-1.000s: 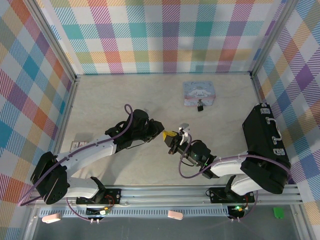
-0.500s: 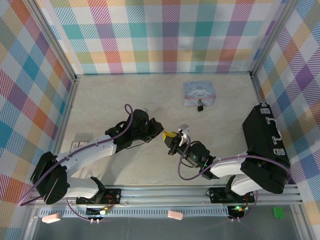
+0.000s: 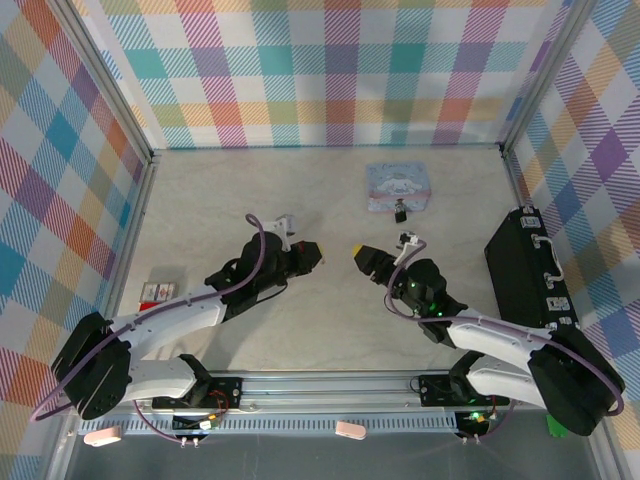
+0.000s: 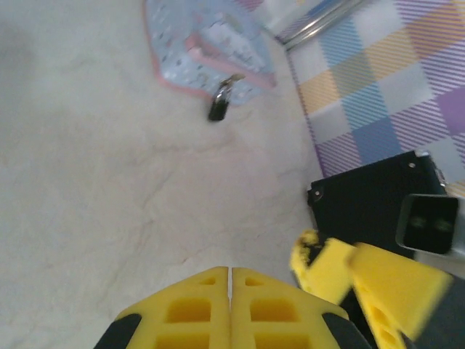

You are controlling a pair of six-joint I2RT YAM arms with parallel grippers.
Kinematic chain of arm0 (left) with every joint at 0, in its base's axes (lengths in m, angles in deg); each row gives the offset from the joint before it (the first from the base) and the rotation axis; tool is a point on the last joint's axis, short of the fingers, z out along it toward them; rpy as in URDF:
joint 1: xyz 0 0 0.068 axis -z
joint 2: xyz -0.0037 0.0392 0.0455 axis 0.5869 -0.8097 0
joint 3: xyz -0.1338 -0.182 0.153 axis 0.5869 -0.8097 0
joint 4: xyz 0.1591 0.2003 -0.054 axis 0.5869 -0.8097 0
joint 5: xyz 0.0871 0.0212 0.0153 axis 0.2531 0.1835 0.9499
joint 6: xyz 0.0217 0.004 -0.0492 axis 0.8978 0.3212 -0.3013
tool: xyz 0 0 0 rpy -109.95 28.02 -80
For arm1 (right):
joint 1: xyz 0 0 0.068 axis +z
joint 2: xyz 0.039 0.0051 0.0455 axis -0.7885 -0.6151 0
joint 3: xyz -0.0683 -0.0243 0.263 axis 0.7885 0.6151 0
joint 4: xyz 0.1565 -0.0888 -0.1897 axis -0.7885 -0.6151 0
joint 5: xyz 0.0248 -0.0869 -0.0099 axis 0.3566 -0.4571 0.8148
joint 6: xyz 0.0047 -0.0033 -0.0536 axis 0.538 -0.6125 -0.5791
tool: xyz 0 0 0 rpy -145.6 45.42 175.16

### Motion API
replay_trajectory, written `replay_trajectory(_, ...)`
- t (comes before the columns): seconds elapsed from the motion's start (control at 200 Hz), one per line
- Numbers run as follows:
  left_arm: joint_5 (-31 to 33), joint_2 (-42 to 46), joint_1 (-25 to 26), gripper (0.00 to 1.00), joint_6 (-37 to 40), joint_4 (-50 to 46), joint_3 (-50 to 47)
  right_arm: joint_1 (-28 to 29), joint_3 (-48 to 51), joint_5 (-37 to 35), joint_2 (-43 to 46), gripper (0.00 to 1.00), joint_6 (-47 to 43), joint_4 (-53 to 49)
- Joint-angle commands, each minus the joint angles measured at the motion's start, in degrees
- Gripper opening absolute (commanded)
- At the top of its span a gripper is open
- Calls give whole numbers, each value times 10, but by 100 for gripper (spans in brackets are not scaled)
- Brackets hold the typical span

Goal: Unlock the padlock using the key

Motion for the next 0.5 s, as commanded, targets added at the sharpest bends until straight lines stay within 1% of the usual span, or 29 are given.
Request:
replay_trajectory(0.0, -23, 11, -1, 0, 176, 193, -35, -16, -9, 109, -24, 52, 189, -17)
replay_trajectory(0.025, -41, 7, -1, 0, 216, 210, -39, -16, -9, 117, -32, 52, 206, -1)
replay_trajectory(0.05, -57, 4, 2, 0, 259, 206, -35, -16, -9, 125, -41, 51, 220, 20)
replay_trajectory(0.06, -62, 3, 5, 0, 271, 197, -32, -16, -9, 128, -45, 51, 225, 27)
replay_trajectory(0.09, -59, 2, 16, 0, 340, 147, -14, -16, -11, 137, -55, 51, 237, 44)
replay_trajectory(0.13, -5, -2, 39, 0, 418, 50, 24, -16, -17, 145, -63, 50, 243, 49)
replay_trajectory(0.175, 59, -17, 65, 0, 496, -28, 61, -17, -29, 150, -63, 50, 232, 25)
replay_trajectory(0.215, 103, -34, 86, 0, 556, -78, 87, -17, -42, 146, -56, 50, 217, -26)
replay_trajectory(0.255, 139, -47, 102, 0, 600, -104, 100, -15, -50, 135, -46, 50, 203, -73)
replay_trajectory(0.305, 170, -51, 111, 0, 636, -107, 101, -16, -45, 116, -33, 50, 197, -102)
replay_trajectory(0.365, 184, -41, 110, 0, 648, -80, 83, -16, -29, 96, -16, 51, 199, -99)
replay_trajectory(0.495, 150, -17, 106, 0, 649, -34, 49, -15, -37, 90, 23, 51, 184, -145)
